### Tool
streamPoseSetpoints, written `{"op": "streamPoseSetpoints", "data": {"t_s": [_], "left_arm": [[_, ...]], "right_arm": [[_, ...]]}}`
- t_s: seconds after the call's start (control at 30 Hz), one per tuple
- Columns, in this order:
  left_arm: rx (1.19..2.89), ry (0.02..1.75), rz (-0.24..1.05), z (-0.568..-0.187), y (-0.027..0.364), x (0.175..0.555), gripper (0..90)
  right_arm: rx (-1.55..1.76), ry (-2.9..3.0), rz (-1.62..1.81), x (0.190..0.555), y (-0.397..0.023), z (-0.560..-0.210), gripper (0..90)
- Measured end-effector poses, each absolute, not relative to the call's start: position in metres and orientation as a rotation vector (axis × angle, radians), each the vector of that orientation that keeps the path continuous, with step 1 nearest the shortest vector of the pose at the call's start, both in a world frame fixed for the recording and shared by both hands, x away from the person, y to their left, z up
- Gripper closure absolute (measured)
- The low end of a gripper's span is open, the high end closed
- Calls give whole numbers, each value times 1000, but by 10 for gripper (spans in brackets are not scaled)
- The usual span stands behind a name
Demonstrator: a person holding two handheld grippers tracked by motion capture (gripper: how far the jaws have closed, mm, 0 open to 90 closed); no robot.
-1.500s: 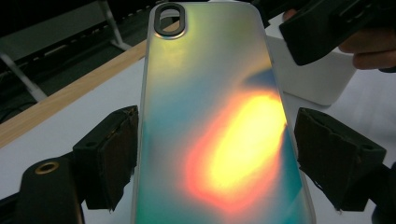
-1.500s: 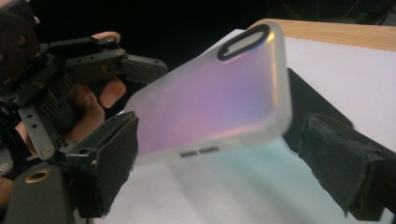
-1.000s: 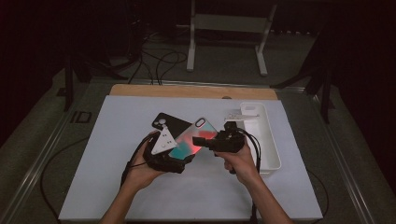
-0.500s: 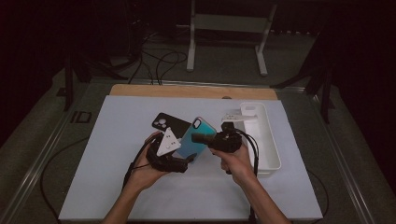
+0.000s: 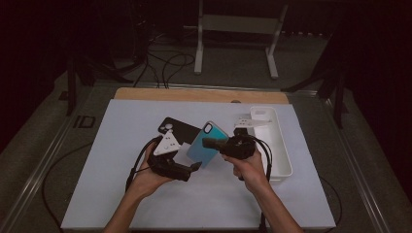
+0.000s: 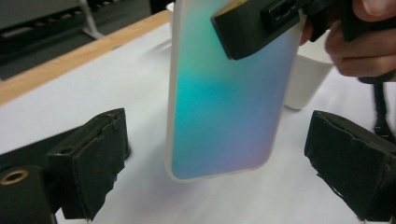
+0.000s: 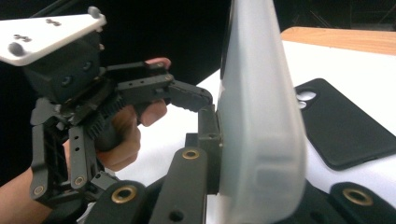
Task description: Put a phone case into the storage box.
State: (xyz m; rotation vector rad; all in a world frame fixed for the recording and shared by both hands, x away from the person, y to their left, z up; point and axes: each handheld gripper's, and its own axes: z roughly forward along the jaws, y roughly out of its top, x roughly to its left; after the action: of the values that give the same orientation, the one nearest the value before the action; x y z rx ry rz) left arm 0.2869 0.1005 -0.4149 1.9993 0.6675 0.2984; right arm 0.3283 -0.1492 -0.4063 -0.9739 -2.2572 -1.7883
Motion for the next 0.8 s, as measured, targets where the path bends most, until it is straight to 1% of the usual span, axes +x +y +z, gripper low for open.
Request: {"op": "streamPoseSetpoints", "data": {"t_s": [0.17, 0.3, 0.4, 0.57, 0.7, 0.8], "left_arm": [[2015, 659, 230, -418, 100, 289, 50], [2026, 628, 196, -419, 98, 288, 70], [2034, 610, 177, -420, 96, 288, 136], [2041, 565, 109, -423, 96, 289, 261], [2059, 535, 77, -426, 93, 287, 276], [2062, 509, 63, -426, 92, 285, 343]], "right_arm": [[-904, -2282, -1801, 325, -151, -404, 876], [-819, -2321, -1808, 321, -149, -401, 875], [-760, -2338, -1800, 318, -147, -400, 876], [-666, -2349, -1805, 313, -143, -396, 875], [-564, -2349, -1806, 311, -141, -393, 875], [-505, -2382, -1792, 308, -137, -390, 875]]}}
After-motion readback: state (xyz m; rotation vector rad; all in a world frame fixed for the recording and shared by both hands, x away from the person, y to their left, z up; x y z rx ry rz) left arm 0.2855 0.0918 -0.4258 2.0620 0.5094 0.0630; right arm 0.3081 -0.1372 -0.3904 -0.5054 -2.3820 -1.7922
